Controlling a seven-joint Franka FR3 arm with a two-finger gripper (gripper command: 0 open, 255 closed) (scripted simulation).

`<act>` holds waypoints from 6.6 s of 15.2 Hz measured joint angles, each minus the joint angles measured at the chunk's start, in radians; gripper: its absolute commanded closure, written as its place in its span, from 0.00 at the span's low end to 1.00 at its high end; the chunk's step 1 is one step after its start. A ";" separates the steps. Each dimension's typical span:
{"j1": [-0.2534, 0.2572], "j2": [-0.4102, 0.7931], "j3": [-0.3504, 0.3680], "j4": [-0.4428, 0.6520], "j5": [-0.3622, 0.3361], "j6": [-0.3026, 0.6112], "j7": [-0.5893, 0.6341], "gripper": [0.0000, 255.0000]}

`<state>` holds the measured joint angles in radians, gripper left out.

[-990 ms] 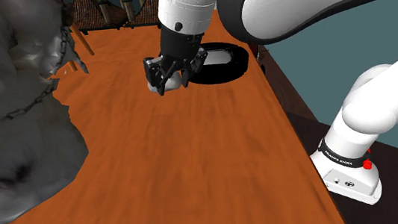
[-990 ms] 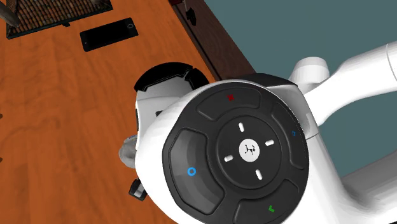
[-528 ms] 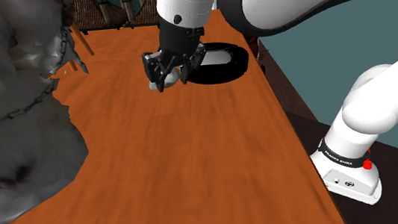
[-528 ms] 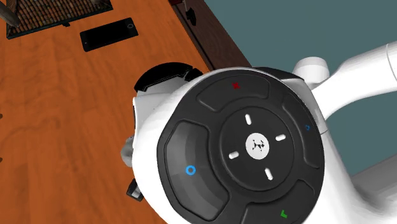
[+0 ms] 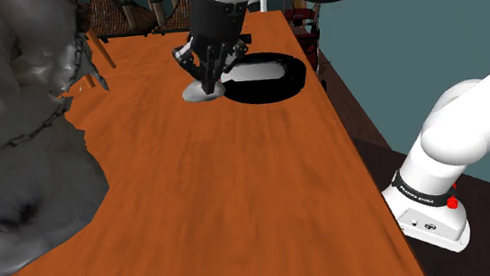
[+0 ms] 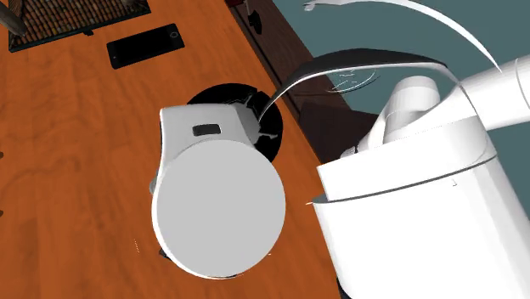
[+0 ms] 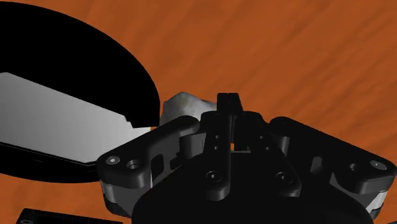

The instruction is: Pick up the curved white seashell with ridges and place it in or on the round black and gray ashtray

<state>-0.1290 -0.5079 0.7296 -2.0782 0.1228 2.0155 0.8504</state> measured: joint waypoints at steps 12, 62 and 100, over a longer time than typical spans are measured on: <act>0.259 0.087 -0.501 -0.165 0.396 0.266 -0.850 0.00; 0.199 0.518 -0.239 0.404 -0.246 -0.238 -0.333 0.00; 0.212 0.573 -0.230 0.622 -0.278 -0.412 -0.333 1.00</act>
<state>0.0833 0.0656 0.4998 -1.4564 -0.1555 1.6037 0.5176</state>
